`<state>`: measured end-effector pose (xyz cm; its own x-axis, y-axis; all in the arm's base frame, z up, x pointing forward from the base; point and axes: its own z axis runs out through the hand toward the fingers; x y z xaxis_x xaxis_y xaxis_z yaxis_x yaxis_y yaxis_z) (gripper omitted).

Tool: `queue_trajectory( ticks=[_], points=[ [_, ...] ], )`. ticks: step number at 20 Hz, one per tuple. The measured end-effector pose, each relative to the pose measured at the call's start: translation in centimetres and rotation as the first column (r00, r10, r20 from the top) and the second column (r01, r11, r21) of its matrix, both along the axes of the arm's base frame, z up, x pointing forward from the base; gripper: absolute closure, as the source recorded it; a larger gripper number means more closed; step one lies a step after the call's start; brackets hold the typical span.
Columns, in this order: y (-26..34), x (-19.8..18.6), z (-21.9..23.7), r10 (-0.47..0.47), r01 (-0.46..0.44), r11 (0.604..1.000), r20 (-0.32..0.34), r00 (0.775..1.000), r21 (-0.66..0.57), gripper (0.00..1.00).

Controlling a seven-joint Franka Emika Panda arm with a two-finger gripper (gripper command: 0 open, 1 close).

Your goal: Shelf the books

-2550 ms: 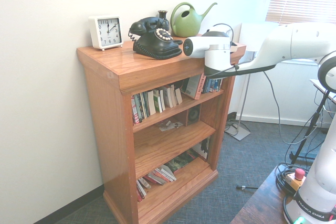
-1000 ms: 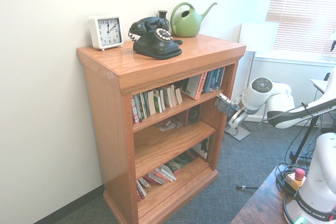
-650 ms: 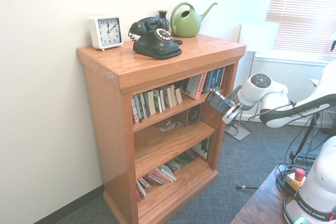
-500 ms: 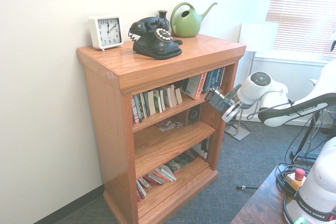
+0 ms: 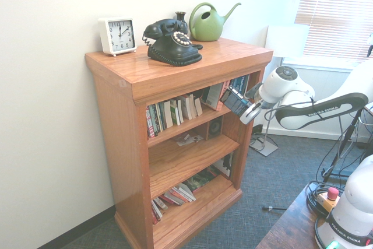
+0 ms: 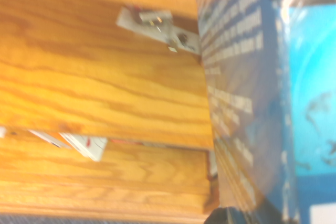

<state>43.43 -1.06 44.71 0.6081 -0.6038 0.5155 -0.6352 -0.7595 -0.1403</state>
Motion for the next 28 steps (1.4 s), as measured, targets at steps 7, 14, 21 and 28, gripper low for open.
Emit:
queue_trajectory(
  ticks=[7, 14, 21, 28],
  points=[
    [0.1, 3.8, -0.5, 0.022, -0.02, 0.999, -0.041, 0.999, 0.038, 1.0],
    [-0.1, 6.0, -2.5, 0.023, -0.021, 0.999, -0.077, 0.997, 0.025, 1.0],
    [-1.0, 7.7, -4.1, 0.012, -0.011, 1.0, -0.092, 0.996, 0.017, 1.0],
    [-0.5, 9.9, -4.0, 0.031, -0.031, 0.999, -0.082, 0.996, 0.01, 1.0]
  ],
)
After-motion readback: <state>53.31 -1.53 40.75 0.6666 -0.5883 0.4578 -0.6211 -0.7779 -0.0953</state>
